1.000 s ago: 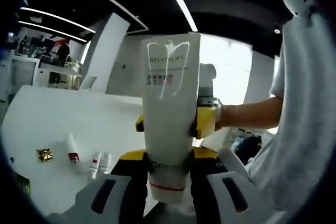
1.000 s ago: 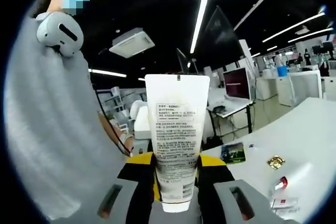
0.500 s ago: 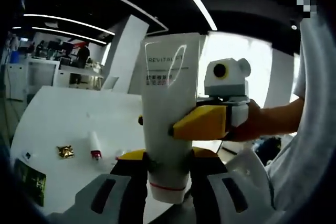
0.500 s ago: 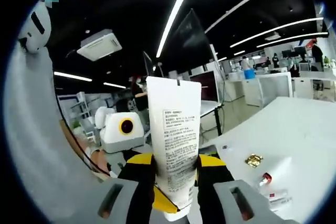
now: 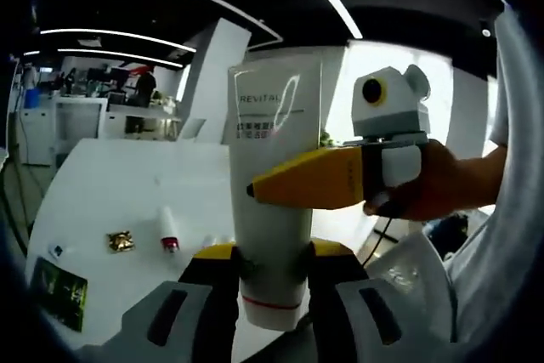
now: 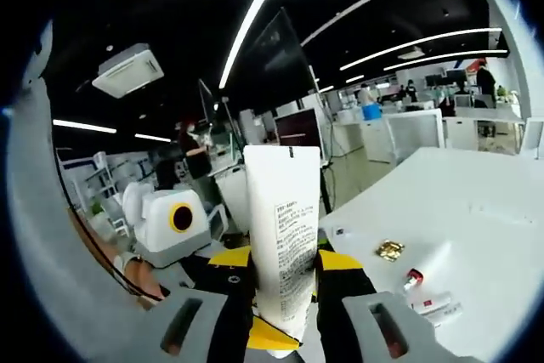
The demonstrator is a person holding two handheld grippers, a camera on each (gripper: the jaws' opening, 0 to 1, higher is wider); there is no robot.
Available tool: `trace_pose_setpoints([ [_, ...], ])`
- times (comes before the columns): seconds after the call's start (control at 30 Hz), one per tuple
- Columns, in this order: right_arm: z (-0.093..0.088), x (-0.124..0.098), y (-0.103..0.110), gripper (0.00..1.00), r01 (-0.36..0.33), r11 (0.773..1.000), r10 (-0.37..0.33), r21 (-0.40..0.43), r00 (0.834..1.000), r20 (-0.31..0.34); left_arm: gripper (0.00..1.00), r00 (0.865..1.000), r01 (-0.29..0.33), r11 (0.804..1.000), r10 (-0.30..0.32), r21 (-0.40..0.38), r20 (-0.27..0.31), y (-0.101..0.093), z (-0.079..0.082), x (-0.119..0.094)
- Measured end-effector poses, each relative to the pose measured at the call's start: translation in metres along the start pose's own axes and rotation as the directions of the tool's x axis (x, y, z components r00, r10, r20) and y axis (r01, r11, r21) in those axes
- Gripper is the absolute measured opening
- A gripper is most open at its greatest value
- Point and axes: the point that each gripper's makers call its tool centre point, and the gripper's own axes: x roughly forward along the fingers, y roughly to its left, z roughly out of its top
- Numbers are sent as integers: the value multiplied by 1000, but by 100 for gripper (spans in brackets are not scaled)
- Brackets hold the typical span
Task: Arrange the skincare products in the storage area until every visible bottle or jar stands upright without overlapping.
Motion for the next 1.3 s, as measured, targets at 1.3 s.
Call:
trace_pose_setpoints([
  [1.3, -8, -22, 25, 6, -264, 950, 258, -168, 964, -56, 24, 962, 249, 968, -244, -23, 125, -34, 23, -4],
])
